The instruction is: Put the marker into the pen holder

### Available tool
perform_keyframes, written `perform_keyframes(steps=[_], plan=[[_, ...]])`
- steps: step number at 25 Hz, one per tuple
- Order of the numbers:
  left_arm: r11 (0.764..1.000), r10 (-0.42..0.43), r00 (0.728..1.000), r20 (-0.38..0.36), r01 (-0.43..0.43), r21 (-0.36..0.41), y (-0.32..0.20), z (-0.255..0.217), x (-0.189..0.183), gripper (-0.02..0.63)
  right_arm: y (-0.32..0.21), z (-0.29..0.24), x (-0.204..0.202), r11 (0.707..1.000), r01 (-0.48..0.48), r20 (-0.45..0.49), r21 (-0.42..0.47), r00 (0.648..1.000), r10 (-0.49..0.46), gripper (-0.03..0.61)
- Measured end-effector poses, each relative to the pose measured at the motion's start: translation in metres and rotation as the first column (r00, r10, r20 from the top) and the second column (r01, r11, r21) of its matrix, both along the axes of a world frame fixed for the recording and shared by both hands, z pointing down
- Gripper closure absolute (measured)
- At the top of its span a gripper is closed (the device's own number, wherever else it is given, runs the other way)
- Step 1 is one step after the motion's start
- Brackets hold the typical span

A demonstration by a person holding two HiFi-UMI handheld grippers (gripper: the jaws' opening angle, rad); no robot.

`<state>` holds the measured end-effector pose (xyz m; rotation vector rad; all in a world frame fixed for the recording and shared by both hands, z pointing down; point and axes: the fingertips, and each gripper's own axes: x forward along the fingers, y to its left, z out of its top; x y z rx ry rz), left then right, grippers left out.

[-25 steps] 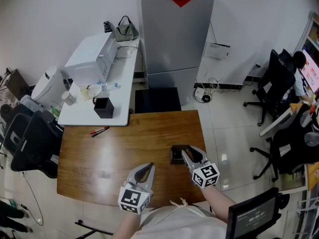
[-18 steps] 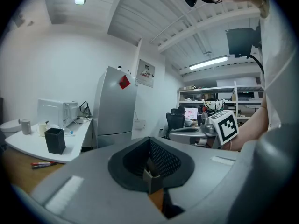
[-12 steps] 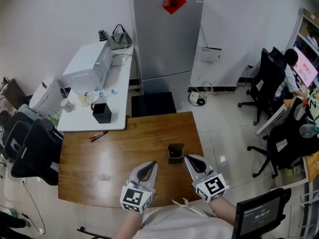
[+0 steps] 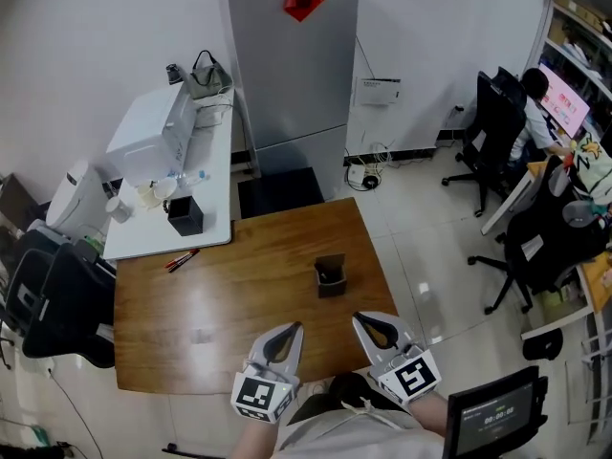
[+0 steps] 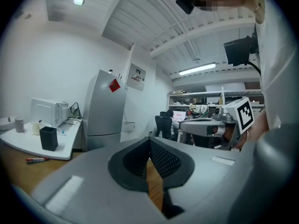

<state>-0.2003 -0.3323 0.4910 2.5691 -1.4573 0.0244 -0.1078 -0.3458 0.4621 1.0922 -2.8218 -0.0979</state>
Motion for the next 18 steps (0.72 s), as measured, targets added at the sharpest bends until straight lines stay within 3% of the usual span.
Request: perform_keyframes(steps=[5,12,18], plan=[[1.000,0.022,1.000,-0.009,-0.022,0.023,0.029,-0.007,0.021,0.597,0.049,-0.020,-0.020,0.992,0.084,0.014,0.090,0.996,-0.085,0.580],[0.996,-0.028,0.999,0.016,0.026,0.085,0.093,-0.021,0.045,0.597,0.103,-0.011,0.008,0.994,0.091,0.021,0.064,0.996,-0.092,0.580],[0.993,-0.087,0.996,-0.008,0.088,0.076,0.175,-0.020,0.082,0.597,0.175,0.000,0.044,0.994,0.106,0.037,0.033,0.994,-0.107,0.580]])
